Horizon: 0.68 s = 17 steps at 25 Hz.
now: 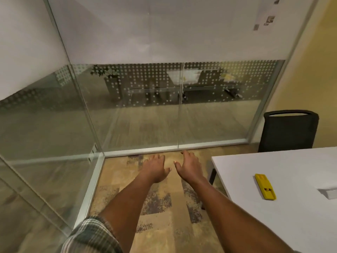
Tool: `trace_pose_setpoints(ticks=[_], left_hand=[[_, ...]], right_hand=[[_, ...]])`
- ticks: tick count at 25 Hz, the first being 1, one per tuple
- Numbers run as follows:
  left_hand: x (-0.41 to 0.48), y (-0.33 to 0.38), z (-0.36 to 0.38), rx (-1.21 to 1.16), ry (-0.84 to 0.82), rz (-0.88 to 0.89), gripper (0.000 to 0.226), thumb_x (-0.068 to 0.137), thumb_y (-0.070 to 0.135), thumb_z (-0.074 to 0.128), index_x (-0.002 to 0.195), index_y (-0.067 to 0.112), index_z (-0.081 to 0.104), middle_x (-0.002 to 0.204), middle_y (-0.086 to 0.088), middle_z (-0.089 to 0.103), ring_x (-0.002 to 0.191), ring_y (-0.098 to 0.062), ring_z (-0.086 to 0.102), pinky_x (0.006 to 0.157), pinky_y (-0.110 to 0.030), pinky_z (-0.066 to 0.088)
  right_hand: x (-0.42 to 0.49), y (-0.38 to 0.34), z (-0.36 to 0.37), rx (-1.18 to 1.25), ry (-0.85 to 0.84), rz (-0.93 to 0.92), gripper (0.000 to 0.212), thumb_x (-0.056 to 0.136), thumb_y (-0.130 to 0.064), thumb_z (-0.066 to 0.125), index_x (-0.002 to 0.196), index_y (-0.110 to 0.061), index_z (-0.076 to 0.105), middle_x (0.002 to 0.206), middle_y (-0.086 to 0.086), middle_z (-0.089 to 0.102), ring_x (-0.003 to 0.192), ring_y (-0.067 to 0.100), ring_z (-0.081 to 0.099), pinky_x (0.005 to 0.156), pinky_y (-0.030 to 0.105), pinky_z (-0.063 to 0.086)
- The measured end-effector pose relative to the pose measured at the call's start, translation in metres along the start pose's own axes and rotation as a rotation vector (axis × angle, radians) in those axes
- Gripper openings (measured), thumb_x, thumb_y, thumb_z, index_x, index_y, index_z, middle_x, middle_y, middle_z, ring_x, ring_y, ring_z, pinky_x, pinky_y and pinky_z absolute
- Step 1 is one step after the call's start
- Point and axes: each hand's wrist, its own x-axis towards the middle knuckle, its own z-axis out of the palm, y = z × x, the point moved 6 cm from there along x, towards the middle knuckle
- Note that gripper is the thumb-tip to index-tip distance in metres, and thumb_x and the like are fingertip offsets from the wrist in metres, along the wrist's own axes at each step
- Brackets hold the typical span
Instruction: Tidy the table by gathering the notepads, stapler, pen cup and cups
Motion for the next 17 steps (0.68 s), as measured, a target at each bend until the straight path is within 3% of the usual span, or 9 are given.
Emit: trace_pose_setpoints(ticks=[10, 17], left_hand=[[0.150, 0.009, 0.004, 0.027, -0.052, 0.214, 0.064, 0.095, 0.058, 0.046, 0.143, 0.015, 0.040, 0.147, -0.012, 0.043, 0.137, -0.032, 0.039, 0.111, -0.047, 0.036], [0.298, 0.031, -0.004, 0.066, -0.072, 0.312, 0.064, 0.096, 0.059, 0.045, 0.143, 0.016, 0.040, 0.145, -0.010, 0.046, 0.135, -0.031, 0.042, 0.109, -0.047, 0.038]], right_hand=[[0.116, 0.031, 0.015, -0.023, 0.063, 0.180, 0.054, 0.093, -0.044, 0.058, 0.139, -0.019, 0.046, 0.138, 0.007, 0.053, 0.125, 0.028, 0.050, 0.101, 0.043, 0.046], [0.244, 0.076, 0.012, -0.026, 0.091, 0.260, 0.052, 0.093, -0.043, 0.058, 0.138, -0.018, 0.046, 0.137, 0.009, 0.054, 0.125, 0.030, 0.050, 0.100, 0.042, 0.045]])
